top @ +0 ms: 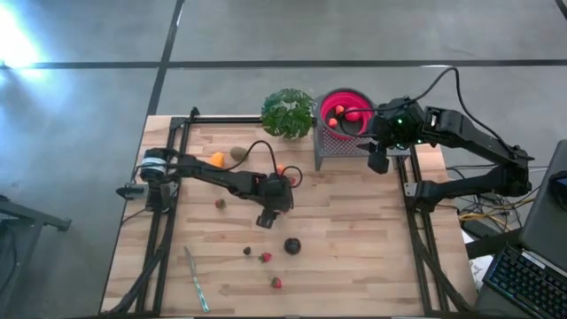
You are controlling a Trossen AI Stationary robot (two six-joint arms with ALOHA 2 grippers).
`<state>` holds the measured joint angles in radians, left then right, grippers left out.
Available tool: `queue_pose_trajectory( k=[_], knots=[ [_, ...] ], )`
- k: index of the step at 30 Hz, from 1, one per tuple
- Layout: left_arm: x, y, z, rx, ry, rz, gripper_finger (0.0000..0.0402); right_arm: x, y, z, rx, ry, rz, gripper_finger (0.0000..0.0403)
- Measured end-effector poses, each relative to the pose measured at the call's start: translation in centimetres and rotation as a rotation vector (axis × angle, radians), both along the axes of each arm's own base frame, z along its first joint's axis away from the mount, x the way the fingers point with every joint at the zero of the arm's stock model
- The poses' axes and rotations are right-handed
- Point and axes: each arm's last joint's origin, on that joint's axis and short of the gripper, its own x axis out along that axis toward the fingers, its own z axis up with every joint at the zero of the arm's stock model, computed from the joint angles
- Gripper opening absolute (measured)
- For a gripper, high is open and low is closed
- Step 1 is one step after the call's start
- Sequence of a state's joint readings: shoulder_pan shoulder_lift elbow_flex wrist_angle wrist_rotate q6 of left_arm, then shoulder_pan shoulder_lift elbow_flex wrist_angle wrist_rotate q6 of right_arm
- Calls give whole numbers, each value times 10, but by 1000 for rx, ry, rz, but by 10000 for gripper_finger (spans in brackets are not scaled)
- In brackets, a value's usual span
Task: Pick & Place Fruit
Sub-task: Put the pear into the red strainer bowl on the shelf
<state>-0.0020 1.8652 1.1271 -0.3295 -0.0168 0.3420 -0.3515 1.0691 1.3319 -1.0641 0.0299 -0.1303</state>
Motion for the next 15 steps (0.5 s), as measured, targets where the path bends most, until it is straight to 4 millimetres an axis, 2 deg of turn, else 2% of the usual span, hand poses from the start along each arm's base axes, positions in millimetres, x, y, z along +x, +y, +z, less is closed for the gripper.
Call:
queue_pose_trajectory(
  k=[8,15],
  knots=[
    [0,0,0,2,-2,1,140,0,0,0,0,0,0,153],
    [0,2,1,27,-4,71,130,0,0,-1,13,-2,-11,164]
  ],
)
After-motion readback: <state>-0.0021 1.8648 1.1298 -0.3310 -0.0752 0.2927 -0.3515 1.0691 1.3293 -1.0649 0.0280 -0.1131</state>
